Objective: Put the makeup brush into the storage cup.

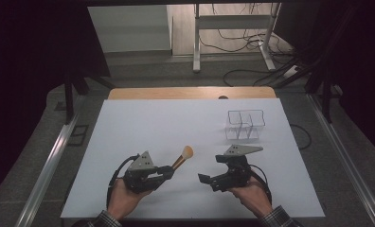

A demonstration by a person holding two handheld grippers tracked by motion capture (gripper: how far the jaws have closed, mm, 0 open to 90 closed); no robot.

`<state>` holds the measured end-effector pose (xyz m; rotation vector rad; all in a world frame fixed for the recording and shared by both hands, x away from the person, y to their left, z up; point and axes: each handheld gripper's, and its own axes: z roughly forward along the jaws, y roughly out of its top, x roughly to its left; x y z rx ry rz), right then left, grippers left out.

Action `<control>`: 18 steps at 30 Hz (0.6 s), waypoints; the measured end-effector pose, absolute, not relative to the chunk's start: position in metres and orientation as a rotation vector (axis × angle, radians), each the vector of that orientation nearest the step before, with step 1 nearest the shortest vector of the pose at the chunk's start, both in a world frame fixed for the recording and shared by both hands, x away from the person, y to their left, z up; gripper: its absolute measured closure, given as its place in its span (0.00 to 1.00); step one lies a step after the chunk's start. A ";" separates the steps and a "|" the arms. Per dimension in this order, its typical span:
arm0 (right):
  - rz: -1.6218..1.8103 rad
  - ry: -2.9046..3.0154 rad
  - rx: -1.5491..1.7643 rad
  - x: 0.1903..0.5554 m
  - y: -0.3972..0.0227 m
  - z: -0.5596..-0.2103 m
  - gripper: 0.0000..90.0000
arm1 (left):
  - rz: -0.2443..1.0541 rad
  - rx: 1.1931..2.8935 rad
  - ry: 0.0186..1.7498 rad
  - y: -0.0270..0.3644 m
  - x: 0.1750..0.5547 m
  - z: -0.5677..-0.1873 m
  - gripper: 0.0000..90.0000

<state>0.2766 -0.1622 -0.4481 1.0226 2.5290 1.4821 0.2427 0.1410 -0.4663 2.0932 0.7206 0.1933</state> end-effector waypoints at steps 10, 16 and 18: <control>1.510 2.561 1.055 0.280 -0.147 -0.449 0.00 | 0.181 2.092 0.706 0.136 0.243 -0.466 0.83; 1.490 2.575 1.038 0.280 -0.137 -0.449 0.01 | 0.167 2.080 0.700 0.134 0.243 -0.466 0.83; 1.486 2.581 1.035 0.280 -0.134 -0.448 0.03 | 0.157 2.074 0.699 0.133 0.244 -0.466 0.83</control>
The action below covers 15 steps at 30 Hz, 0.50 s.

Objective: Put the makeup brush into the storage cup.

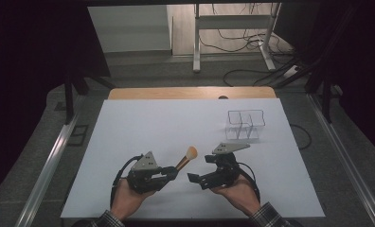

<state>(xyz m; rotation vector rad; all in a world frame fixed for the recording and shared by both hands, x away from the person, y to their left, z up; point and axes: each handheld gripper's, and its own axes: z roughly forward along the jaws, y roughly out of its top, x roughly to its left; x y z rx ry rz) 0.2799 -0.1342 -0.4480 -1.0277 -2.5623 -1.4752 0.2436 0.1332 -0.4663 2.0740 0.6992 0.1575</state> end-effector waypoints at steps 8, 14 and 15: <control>-1.503 -2.515 -1.032 0.283 -0.128 -0.446 0.14 | 0.133 2.069 0.683 0.130 0.244 -0.468 0.83; -1.509 -2.494 -1.034 0.283 -0.124 -0.445 0.25 | 0.122 2.060 0.667 0.127 0.243 -0.468 0.83; -1.506 -2.491 -1.031 0.283 -0.123 -0.445 0.27 | 0.121 2.058 0.665 0.127 0.243 -0.468 0.83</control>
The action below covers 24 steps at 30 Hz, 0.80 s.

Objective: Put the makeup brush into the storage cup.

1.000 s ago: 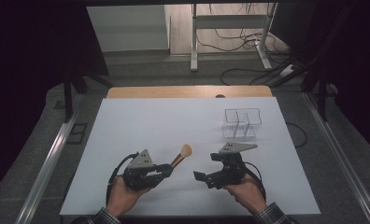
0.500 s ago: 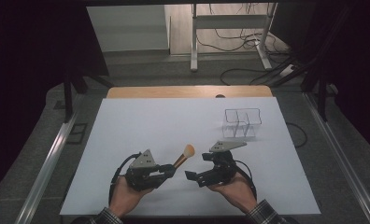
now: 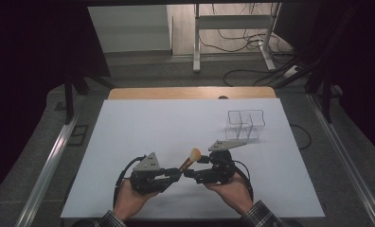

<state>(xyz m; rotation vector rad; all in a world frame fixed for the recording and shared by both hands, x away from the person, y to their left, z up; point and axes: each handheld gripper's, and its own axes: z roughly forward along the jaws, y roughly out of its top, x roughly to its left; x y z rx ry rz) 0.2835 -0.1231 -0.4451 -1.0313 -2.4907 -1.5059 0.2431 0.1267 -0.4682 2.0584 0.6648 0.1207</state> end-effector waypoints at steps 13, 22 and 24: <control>-1.501 -2.413 -1.041 0.286 -0.121 -0.445 0.54 | 0.117 2.050 0.638 0.123 0.242 -0.469 0.83; -1.508 -2.208 -1.062 0.291 -0.127 -0.446 0.78 | 0.119 2.073 0.621 0.119 0.241 -0.470 0.82; -1.498 -2.221 -1.054 0.290 -0.127 -0.446 0.79 | 0.124 2.077 0.625 0.119 0.241 -0.471 0.80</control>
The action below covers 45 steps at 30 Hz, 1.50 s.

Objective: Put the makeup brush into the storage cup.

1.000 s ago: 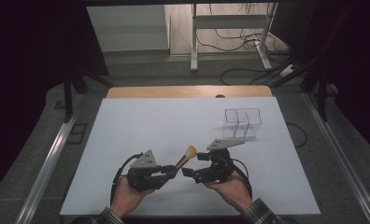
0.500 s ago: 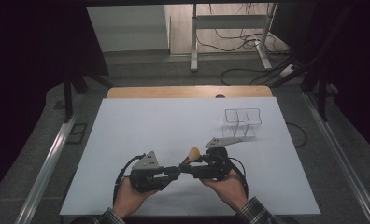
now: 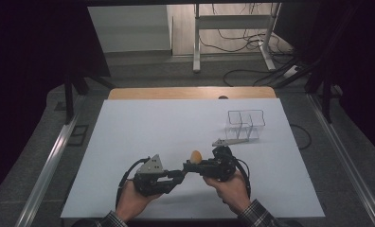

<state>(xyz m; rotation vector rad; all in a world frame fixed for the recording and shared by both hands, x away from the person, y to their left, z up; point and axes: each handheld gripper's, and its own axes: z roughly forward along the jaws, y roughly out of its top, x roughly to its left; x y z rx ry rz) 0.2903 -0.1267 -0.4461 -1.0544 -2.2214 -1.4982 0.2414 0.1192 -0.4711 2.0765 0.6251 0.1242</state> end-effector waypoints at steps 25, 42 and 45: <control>-1.499 -2.360 -1.060 0.289 -0.132 -0.442 0.79 | 0.172 2.097 0.705 0.137 0.243 -0.466 0.33; -1.545 -2.412 -1.083 0.292 -0.147 -0.435 0.79 | 0.181 2.106 0.770 0.152 0.244 -0.468 0.20; -1.551 -2.414 -1.088 0.293 -0.149 -0.434 0.79 | 0.186 2.111 0.780 0.155 0.244 -0.469 0.20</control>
